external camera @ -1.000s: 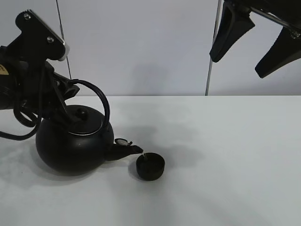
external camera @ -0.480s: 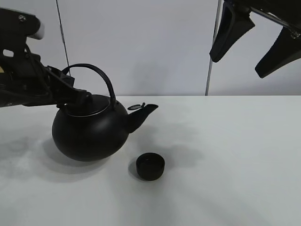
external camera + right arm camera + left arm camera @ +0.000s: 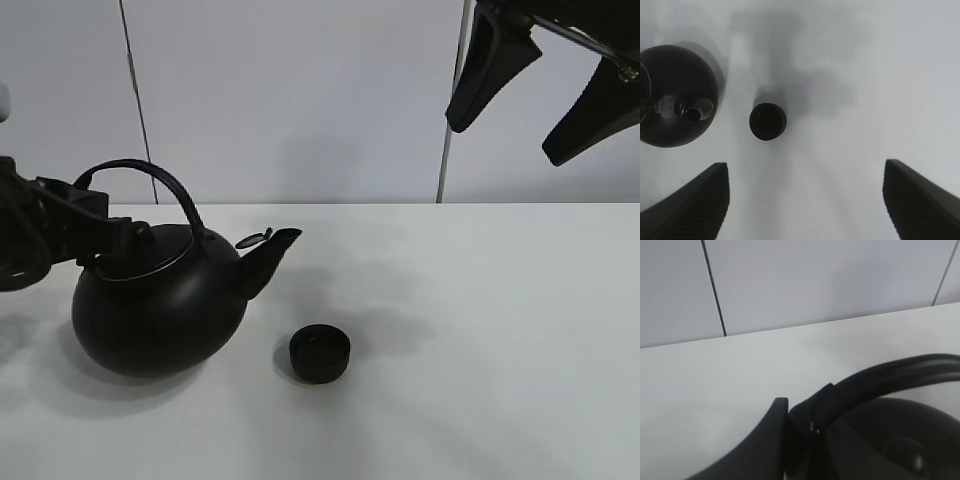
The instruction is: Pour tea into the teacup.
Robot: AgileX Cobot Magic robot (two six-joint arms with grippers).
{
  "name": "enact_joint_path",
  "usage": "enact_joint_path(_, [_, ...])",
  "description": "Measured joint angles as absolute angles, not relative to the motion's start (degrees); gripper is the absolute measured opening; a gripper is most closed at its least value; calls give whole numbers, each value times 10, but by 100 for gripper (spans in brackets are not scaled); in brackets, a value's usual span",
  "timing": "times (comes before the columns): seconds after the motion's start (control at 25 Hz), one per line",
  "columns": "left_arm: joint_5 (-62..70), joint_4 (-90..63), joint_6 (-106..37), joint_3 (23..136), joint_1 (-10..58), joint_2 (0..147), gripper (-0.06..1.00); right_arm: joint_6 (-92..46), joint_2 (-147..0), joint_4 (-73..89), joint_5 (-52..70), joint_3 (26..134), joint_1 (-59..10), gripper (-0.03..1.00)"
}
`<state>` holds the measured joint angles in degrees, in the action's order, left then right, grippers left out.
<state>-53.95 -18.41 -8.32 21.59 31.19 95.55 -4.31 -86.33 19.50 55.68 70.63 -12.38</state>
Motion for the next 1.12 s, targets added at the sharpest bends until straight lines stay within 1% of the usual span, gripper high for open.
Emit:
enact_joint_path(0.24, [-588,-207,-73,178,312,956,11,-43,-863,195,557,706,-124,58])
enact_joint_path(0.52, [-587,-210,-72,158,312,956,11,-43,-863,195,557,706,-124,58])
enact_joint_path(0.8, [-585,-182,-72,158,312,955,11,-43,-863,195,557,706,-124,58])
enact_joint_path(1.12, [-553,-174,-73,158,312,954,11,-43,-863,195,557,706,-124,58])
